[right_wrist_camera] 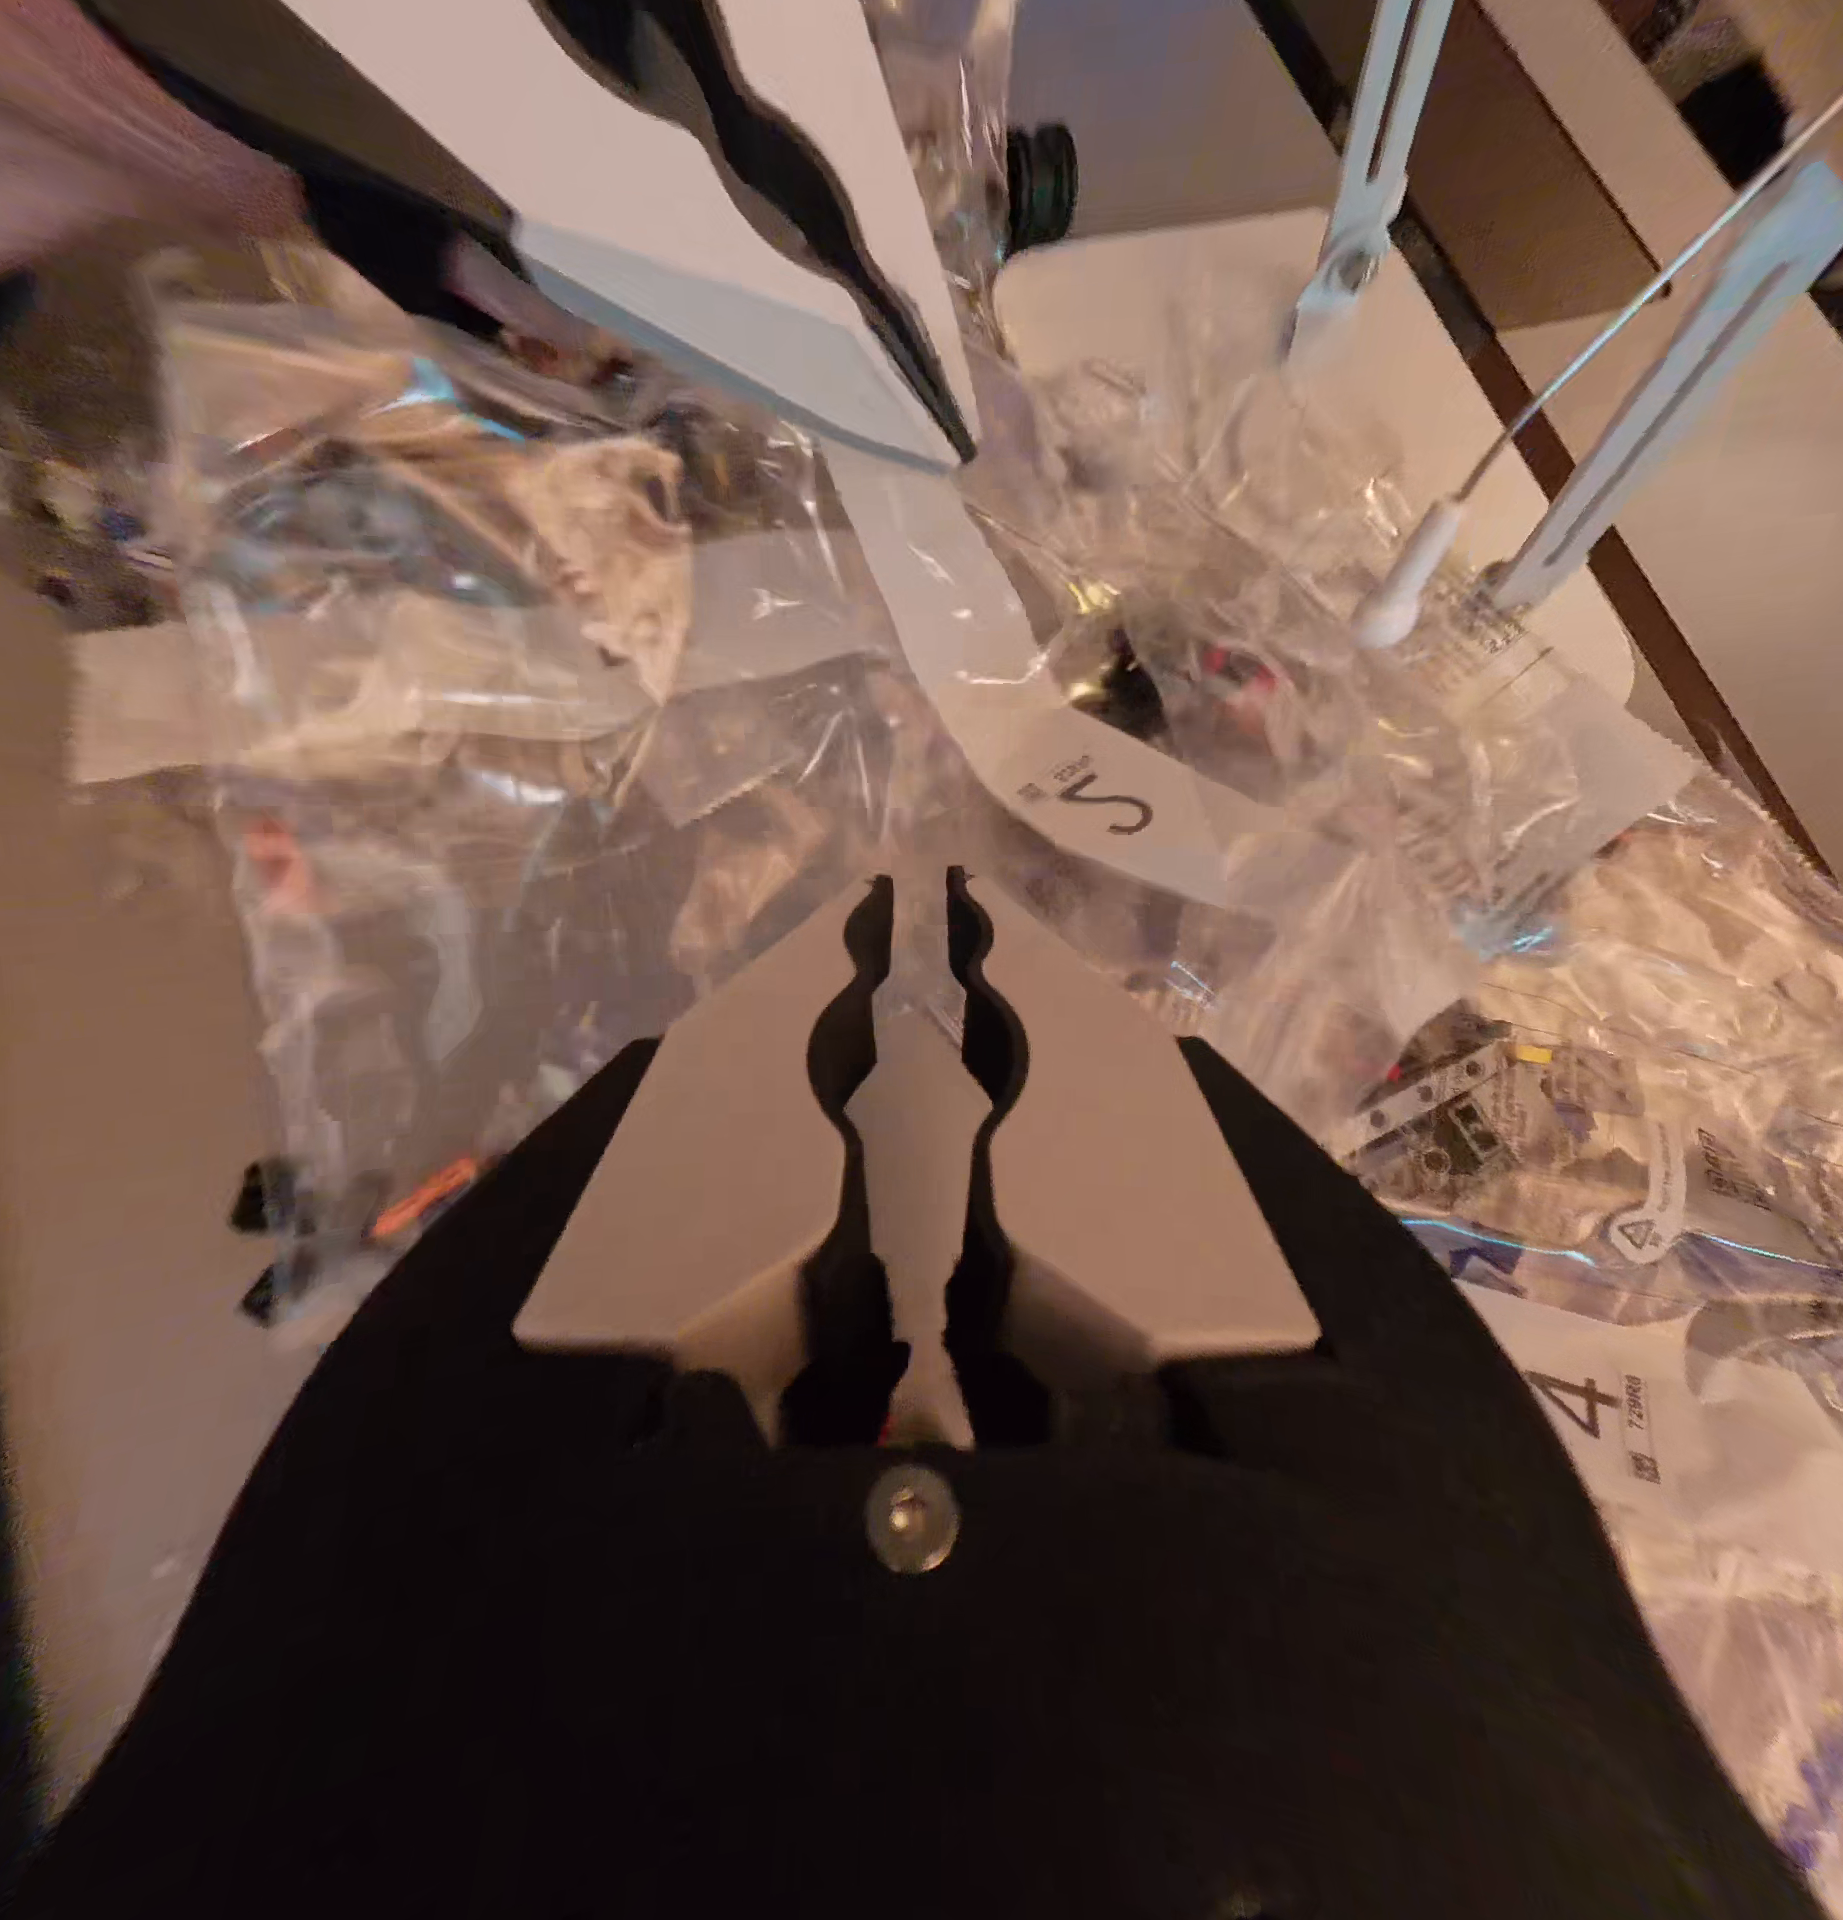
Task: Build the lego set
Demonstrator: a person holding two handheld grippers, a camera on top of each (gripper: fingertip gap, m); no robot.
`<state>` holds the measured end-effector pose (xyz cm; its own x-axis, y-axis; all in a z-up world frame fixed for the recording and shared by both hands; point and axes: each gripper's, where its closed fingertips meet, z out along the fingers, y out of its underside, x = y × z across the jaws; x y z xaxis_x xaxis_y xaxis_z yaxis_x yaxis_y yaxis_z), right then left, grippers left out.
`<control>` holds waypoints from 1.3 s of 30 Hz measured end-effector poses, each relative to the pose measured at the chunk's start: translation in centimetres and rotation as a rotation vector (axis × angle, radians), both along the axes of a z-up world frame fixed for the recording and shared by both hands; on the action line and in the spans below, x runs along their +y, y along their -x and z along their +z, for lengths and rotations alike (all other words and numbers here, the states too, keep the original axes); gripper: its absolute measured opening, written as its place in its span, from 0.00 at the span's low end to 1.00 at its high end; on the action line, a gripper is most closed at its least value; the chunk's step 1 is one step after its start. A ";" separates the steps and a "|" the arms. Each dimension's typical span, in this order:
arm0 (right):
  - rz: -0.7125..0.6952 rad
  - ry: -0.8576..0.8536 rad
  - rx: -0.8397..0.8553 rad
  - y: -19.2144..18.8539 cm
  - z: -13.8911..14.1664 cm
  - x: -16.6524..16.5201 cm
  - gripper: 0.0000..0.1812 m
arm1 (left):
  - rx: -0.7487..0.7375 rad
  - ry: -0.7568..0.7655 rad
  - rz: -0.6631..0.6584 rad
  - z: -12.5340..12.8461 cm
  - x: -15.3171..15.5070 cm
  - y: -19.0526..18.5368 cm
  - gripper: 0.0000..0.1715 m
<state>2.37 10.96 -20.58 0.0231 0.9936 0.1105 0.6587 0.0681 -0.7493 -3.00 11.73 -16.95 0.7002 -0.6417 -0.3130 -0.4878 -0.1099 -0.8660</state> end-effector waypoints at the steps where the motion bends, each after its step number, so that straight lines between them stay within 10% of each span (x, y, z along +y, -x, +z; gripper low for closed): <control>1: 0.026 0.019 0.029 -0.4 0.7 -0.4 0.05 | -0.002 -0.002 0.009 0.1 0.1 0.3 0.00; 6: 0.169 0.121 0.143 -2.4 4.2 -3.0 0.07 | -0.066 0.005 0.052 0.6 0.6 2.0 0.00; 26: 0.352 0.177 -0.366 -3.8 -6.5 -7.9 0.14 | -0.266 0.051 0.088 1.5 1.2 3.9 0.00; 39: 0.367 0.171 -0.365 -3.7 -6.4 -8.1 0.04 | -0.216 0.068 0.060 0.8 0.9 2.9 0.00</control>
<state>6.09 2.87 -27.02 -0.3381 0.9338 -0.1172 0.8339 0.2395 -0.4973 -5.89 12.67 -16.16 0.7839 -0.6112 -0.1095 -0.2830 -0.1948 -0.9391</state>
